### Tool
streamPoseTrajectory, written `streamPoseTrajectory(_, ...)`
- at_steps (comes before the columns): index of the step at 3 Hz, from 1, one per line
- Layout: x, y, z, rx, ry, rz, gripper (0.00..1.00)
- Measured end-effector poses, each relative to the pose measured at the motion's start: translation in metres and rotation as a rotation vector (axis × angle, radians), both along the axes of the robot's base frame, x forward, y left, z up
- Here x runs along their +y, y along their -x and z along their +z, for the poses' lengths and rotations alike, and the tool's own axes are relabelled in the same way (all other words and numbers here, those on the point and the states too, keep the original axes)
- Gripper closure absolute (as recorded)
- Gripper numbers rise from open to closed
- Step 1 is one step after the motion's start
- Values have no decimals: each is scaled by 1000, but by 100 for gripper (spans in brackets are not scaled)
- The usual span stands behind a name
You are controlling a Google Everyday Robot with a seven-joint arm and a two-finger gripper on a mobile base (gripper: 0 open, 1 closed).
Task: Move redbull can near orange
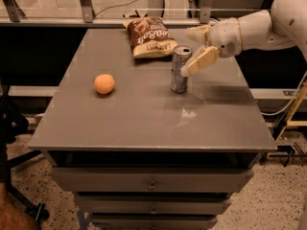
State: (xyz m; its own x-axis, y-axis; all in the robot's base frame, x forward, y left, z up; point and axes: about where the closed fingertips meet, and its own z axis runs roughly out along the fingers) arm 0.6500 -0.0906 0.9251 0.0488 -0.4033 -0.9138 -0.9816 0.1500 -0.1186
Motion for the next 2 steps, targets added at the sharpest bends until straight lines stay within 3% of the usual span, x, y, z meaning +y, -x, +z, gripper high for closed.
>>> streamPoseTrajectory(1,7,4,-1,6,0,14,15)
streamPoseTrajectory(2,10,7,0,9,2,21,38)
